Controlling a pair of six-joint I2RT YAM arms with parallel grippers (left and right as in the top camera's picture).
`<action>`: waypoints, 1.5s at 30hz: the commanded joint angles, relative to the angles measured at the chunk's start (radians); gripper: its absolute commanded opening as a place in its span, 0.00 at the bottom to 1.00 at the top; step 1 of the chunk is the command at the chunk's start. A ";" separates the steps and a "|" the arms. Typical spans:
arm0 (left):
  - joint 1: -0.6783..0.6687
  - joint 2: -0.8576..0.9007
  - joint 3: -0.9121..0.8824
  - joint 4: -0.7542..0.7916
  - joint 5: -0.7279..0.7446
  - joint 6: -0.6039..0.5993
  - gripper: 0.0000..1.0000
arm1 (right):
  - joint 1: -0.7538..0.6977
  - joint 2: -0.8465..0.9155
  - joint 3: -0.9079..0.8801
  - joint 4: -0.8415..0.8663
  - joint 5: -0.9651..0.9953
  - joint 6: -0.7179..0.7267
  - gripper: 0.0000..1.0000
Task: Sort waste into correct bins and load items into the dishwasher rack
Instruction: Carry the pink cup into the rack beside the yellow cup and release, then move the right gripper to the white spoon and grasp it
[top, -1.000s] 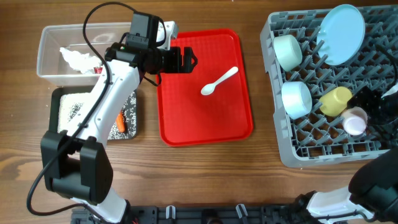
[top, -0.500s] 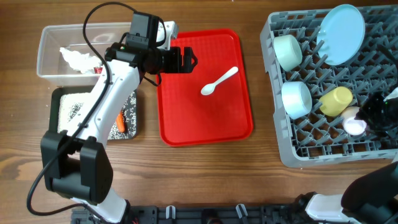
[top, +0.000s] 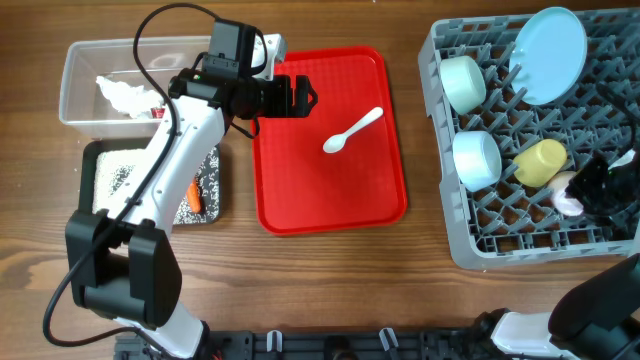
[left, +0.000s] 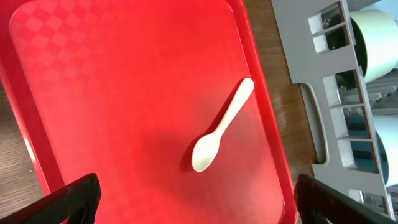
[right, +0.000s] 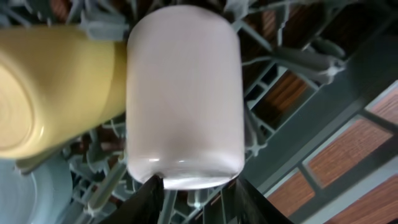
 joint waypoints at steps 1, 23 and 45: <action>-0.004 -0.012 0.000 0.000 -0.005 0.013 1.00 | -0.005 -0.005 -0.003 0.034 0.037 0.035 0.41; -0.004 -0.012 0.000 0.000 -0.005 0.013 1.00 | -0.005 -0.055 0.172 0.113 -0.190 0.090 1.00; 0.047 -0.011 0.000 -0.110 -0.212 0.013 1.00 | 0.920 -0.037 0.266 0.369 -0.199 0.250 1.00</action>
